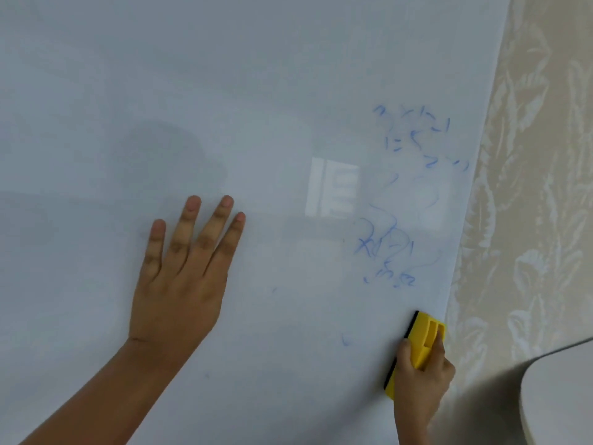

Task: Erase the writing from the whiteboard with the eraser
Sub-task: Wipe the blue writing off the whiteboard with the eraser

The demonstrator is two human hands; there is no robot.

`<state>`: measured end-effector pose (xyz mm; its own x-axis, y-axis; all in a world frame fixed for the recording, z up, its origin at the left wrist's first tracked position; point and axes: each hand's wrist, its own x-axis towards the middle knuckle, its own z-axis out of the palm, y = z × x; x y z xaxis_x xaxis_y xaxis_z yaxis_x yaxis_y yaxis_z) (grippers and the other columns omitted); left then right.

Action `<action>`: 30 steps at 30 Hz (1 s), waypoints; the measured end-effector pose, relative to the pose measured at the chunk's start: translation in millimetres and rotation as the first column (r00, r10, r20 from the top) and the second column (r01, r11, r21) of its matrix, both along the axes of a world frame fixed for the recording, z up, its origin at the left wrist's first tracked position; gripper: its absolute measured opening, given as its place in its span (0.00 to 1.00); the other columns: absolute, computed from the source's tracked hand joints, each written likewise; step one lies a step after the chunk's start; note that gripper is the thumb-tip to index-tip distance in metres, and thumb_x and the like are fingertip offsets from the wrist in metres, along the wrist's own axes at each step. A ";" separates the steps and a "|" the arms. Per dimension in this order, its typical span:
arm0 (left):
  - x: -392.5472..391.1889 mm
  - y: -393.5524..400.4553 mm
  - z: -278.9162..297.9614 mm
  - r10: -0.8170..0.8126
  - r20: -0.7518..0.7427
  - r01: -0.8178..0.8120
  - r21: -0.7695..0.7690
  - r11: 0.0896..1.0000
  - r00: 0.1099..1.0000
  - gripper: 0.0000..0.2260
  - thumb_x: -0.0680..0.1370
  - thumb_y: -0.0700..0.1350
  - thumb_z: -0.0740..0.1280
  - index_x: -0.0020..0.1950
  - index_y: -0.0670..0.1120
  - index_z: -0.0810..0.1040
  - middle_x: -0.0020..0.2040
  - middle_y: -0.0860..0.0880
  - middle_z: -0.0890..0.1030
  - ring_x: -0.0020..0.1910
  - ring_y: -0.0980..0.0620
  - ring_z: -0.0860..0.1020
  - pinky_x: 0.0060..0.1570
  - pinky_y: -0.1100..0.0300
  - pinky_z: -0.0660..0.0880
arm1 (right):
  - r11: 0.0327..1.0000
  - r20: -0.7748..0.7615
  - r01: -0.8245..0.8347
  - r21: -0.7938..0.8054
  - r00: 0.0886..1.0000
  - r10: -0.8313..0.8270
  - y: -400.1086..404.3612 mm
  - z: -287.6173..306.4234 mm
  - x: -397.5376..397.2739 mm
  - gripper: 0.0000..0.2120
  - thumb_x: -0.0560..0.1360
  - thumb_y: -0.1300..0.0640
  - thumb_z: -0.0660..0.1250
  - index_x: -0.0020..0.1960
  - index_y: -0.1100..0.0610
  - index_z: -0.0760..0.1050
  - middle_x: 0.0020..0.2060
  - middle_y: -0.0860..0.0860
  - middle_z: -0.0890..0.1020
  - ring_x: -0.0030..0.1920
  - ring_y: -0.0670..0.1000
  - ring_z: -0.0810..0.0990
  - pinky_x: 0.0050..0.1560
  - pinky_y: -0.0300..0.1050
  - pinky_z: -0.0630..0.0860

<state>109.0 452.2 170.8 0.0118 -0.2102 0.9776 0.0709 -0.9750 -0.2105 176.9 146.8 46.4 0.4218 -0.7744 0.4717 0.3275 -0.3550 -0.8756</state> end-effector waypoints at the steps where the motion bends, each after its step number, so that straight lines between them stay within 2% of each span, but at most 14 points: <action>1: -0.1 -0.2 -0.2 0.009 -0.001 -0.009 0.017 1.000 1.000 0.23 0.80 0.39 0.58 0.76 0.41 0.60 0.76 0.43 0.59 0.75 0.40 0.55 0.74 0.45 0.48 | 0.997 -0.003 0.021 0.071 1.000 -0.021 -8.3 11.4 2.7 0.34 0.66 0.44 0.60 0.71 0.43 0.60 0.52 0.58 0.68 0.54 0.60 0.71 0.52 0.52 0.68; 3: -1.4 -2.6 0.1 -0.018 -0.024 0.017 -0.013 1.000 1.000 0.22 0.82 0.44 0.56 0.76 0.41 0.60 0.76 0.42 0.61 0.74 0.40 0.56 0.73 0.44 0.50 | 0.995 0.030 0.020 0.094 0.999 -0.023 -12.9 36.0 6.7 0.34 0.66 0.44 0.59 0.72 0.45 0.60 0.53 0.59 0.68 0.56 0.60 0.70 0.54 0.52 0.68; 7: -3.7 -4.3 3.1 -0.068 -0.039 0.067 -0.029 0.997 0.997 0.22 0.81 0.45 0.55 0.75 0.40 0.61 0.75 0.41 0.62 0.74 0.38 0.59 0.72 0.44 0.52 | 0.977 0.095 0.000 -0.212 0.995 0.020 19.2 27.6 4.1 0.32 0.69 0.46 0.66 0.70 0.46 0.61 0.50 0.49 0.66 0.50 0.51 0.69 0.44 0.45 0.67; 9: -5.3 -5.2 3.1 -0.072 -0.040 0.071 -0.027 0.997 0.997 0.22 0.81 0.45 0.55 0.75 0.40 0.62 0.74 0.40 0.62 0.73 0.38 0.60 0.72 0.44 0.52 | 0.962 0.079 -0.012 -0.273 0.996 0.035 17.9 2.0 -2.6 0.32 0.69 0.51 0.69 0.71 0.47 0.61 0.50 0.50 0.67 0.49 0.52 0.70 0.44 0.46 0.67; 12: -7.6 -5.3 3.6 -0.079 -0.037 0.078 -0.034 0.996 0.996 0.22 0.81 0.45 0.55 0.74 0.40 0.63 0.74 0.40 0.63 0.73 0.38 0.61 0.73 0.45 0.51 | 0.994 0.034 -0.002 -0.108 0.999 0.005 -6.7 3.7 -1.4 0.31 0.70 0.50 0.66 0.72 0.51 0.62 0.48 0.58 0.69 0.52 0.62 0.72 0.49 0.50 0.69; 14: -7.1 -5.0 3.1 -0.081 -0.033 0.080 -0.026 0.996 0.996 0.22 0.80 0.45 0.55 0.74 0.40 0.63 0.74 0.40 0.63 0.73 0.38 0.60 0.73 0.44 0.51 | 1.000 0.021 0.027 0.012 0.999 -0.027 -12.3 26.1 3.0 0.29 0.73 0.51 0.64 0.72 0.50 0.60 0.52 0.62 0.69 0.55 0.63 0.71 0.56 0.54 0.68; 15: -6.3 -4.4 2.9 -0.085 -0.031 0.084 -0.022 0.996 0.996 0.22 0.80 0.45 0.55 0.74 0.40 0.63 0.74 0.40 0.63 0.73 0.38 0.60 0.72 0.44 0.52 | 0.999 0.041 0.042 0.002 0.998 -0.042 -6.5 35.9 4.4 0.30 0.72 0.50 0.64 0.72 0.51 0.61 0.53 0.62 0.69 0.56 0.63 0.71 0.57 0.53 0.67; 18: -3.5 -4.4 2.8 -0.097 -0.022 0.096 -0.021 0.995 0.995 0.23 0.80 0.44 0.54 0.75 0.40 0.62 0.74 0.41 0.63 0.74 0.39 0.59 0.72 0.44 0.52 | 0.967 0.152 0.073 -0.243 0.988 -0.036 43.0 42.2 -2.9 0.32 0.67 0.48 0.64 0.69 0.57 0.66 0.49 0.63 0.71 0.51 0.63 0.72 0.49 0.48 0.68; 21: -2.1 -2.2 1.8 -0.120 -0.028 0.120 -0.021 0.993 0.992 0.23 0.80 0.45 0.54 0.75 0.41 0.62 0.74 0.41 0.63 0.74 0.39 0.59 0.73 0.44 0.51 | 0.818 0.181 0.074 -0.571 0.983 0.037 83.3 1.3 -22.9 0.33 0.61 0.45 0.65 0.65 0.52 0.69 0.49 0.58 0.71 0.45 0.57 0.71 0.45 0.44 0.70; 23: -2.1 -2.1 0.9 -0.124 -0.035 0.123 -0.022 0.992 0.992 0.23 0.80 0.44 0.54 0.75 0.40 0.62 0.74 0.40 0.63 0.74 0.39 0.58 0.72 0.44 0.51 | 0.728 0.180 0.082 -0.681 0.982 0.057 68.6 -14.8 -23.1 0.32 0.59 0.45 0.66 0.63 0.48 0.69 0.49 0.55 0.70 0.44 0.56 0.71 0.44 0.42 0.72; 24: -2.4 -2.8 1.6 -0.123 -0.030 0.122 -0.022 0.992 0.992 0.23 0.80 0.44 0.54 0.75 0.40 0.62 0.74 0.40 0.63 0.74 0.39 0.59 0.72 0.43 0.52 | 0.758 0.175 0.082 -0.647 0.984 0.043 53.2 -8.5 -18.5 0.32 0.60 0.45 0.66 0.63 0.47 0.69 0.49 0.56 0.71 0.44 0.57 0.72 0.43 0.45 0.73; 26: -3.4 -5.1 2.1 -0.116 -0.028 0.116 -0.023 0.993 0.993 0.22 0.80 0.44 0.54 0.74 0.40 0.63 0.74 0.40 0.63 0.73 0.38 0.59 0.72 0.43 0.52 | 0.913 0.140 0.122 -0.389 0.988 -0.072 21.3 23.4 -8.3 0.32 0.64 0.48 0.66 0.67 0.46 0.66 0.49 0.59 0.72 0.48 0.62 0.74 0.43 0.47 0.71; 27: -3.8 -5.3 2.6 -0.112 -0.031 0.111 -0.018 0.994 0.993 0.22 0.80 0.44 0.54 0.74 0.39 0.63 0.74 0.40 0.64 0.73 0.38 0.60 0.72 0.43 0.52 | 0.954 0.108 0.126 -0.271 0.989 -0.100 9.2 47.0 -2.0 0.31 0.68 0.49 0.67 0.69 0.47 0.64 0.50 0.60 0.71 0.51 0.62 0.73 0.44 0.48 0.69; 30: -5.3 -4.5 2.3 -0.110 -0.034 0.109 -0.016 0.994 0.993 0.22 0.80 0.44 0.54 0.74 0.39 0.64 0.74 0.39 0.64 0.73 0.38 0.60 0.72 0.43 0.52 | 0.980 0.136 0.125 -0.158 0.985 -0.104 2.4 118.8 9.8 0.30 0.72 0.51 0.68 0.71 0.49 0.62 0.53 0.61 0.70 0.54 0.61 0.72 0.50 0.51 0.69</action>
<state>103.7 447.7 173.1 0.0235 -0.1981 0.9799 -0.0434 -0.9795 -0.1969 186.8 149.2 165.1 0.2638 -0.7210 0.6408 0.3806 -0.5326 -0.7559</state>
